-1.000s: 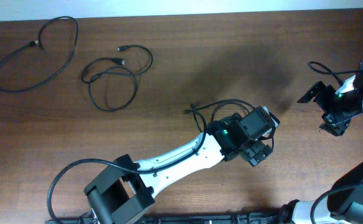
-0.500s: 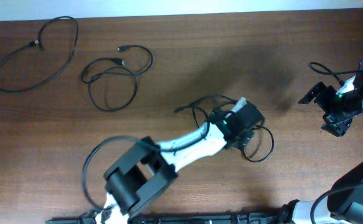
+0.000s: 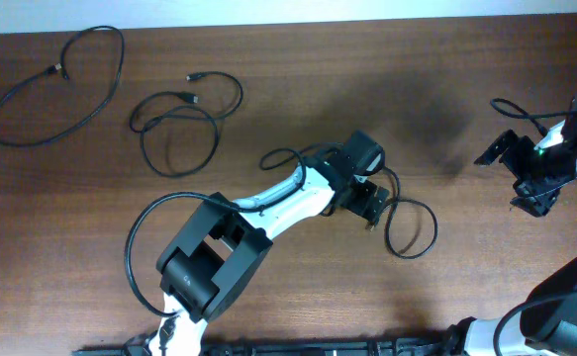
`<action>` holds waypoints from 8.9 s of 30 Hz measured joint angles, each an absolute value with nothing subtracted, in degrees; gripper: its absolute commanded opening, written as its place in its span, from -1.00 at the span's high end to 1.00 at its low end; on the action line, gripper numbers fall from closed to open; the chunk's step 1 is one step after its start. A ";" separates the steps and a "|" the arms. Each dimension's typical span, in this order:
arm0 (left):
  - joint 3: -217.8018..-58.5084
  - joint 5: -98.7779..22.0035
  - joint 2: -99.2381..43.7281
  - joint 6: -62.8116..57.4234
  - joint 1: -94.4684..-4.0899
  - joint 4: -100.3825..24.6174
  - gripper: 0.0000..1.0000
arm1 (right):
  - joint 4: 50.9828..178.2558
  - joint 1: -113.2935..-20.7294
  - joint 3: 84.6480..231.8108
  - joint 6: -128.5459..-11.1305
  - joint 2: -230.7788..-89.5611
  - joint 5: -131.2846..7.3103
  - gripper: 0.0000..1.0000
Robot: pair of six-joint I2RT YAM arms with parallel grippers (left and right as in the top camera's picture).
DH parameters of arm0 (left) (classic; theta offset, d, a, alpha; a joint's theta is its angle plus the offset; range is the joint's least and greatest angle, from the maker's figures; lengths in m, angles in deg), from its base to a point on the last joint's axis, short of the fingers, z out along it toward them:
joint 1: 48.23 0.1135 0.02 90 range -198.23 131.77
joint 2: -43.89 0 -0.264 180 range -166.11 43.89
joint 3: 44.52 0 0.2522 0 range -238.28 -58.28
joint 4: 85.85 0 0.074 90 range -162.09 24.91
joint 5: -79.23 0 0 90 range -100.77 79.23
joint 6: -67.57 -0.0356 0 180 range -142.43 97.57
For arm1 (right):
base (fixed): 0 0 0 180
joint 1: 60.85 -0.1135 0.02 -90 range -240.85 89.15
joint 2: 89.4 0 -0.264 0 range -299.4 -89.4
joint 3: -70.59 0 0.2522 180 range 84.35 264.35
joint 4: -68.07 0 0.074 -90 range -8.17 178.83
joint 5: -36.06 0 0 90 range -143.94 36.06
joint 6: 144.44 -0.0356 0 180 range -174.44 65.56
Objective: Untangle cables
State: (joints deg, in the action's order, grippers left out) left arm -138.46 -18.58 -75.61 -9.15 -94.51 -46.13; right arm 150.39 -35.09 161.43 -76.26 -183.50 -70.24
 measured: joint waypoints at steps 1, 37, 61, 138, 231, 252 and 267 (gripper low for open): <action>-138.53 -19.79 -75.59 -9.28 -94.77 -45.83 -0.98 | 150.37 -35.09 161.45 -76.26 -183.50 -70.22 -0.97; -140.60 -15.90 -79.98 -9.35 -105.53 -53.19 1.00 | 150.21 -35.09 161.43 -76.29 -183.50 -70.22 -0.97; -144.01 -1.75 -43.79 -8.61 -83.78 -24.41 1.00 | 149.08 -35.09 161.45 -76.26 -183.50 -69.10 -0.97; -116.78 -37.73 -5.41 2.82 -12.00 -60.23 -0.97 | 146.91 -35.11 158.04 -72.50 -183.39 -71.35 -0.86; -116.74 -20.86 17.46 -7.12 -43.00 16.99 -0.97 | 123.15 -65.36 143.79 -62.80 -107.64 -51.66 -0.97; -116.71 -20.86 17.46 -7.10 -43.00 17.30 -0.97 | 98.65 -60.36 104.49 -62.78 -90.83 -52.49 -0.97; -116.71 -20.84 17.46 -7.10 -43.00 17.30 -0.97 | 81.74 -59.11 86.40 -62.78 -90.24 -52.95 -0.97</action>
